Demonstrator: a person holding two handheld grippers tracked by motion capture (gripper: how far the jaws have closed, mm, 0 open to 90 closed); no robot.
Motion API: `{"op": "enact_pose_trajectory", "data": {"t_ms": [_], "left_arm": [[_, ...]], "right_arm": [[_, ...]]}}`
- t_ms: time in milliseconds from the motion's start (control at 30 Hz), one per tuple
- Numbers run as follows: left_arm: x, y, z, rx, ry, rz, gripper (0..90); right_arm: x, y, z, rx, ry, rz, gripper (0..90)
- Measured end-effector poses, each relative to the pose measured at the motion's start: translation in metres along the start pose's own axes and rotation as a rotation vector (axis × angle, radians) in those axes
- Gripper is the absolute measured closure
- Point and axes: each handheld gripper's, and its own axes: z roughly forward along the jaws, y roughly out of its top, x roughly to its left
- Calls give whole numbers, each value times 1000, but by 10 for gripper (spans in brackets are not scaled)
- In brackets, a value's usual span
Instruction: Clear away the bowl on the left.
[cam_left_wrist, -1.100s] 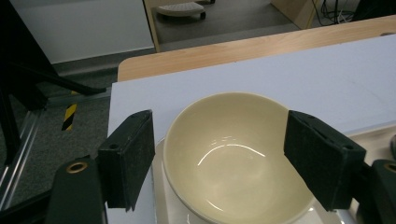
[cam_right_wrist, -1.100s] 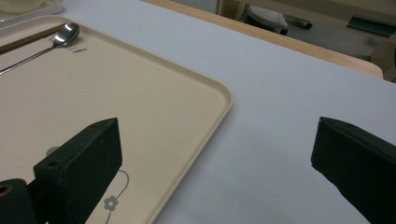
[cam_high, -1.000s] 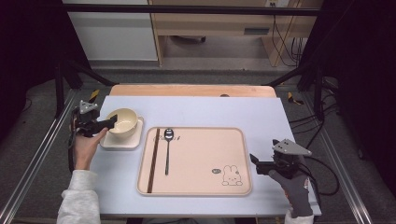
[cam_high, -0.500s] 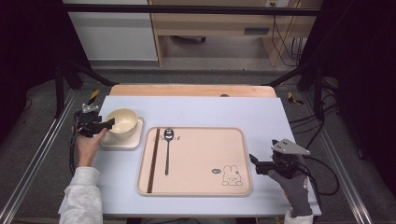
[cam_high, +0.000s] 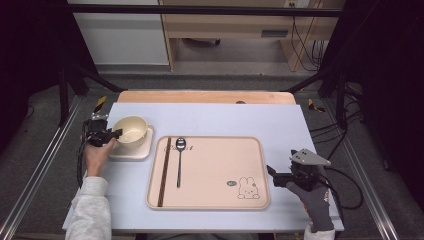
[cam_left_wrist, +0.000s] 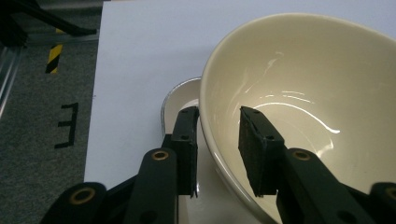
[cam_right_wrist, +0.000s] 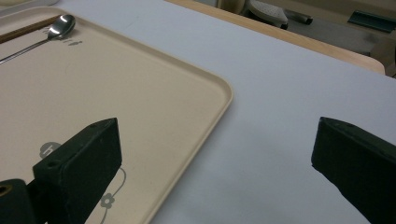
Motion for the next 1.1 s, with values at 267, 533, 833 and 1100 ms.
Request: {"op": "enact_pose_trajectory", "data": {"t_ms": [267, 533, 833, 1100], "left_arm": [[-1, 3, 3, 9, 21, -28, 777], [-1, 3, 3, 8, 16, -66, 817], [-11, 6, -7, -17, 32, -39, 832], [-16, 7, -14, -39, 46, -29, 827]], "right_arm": [[0, 0, 0, -1, 0, -1, 20], [0, 0, 0, 3, -2, 4, 20], [0, 0, -1, -6, -3, 7, 20], [-1, 1, -3, -11, -4, 10, 20]]}}
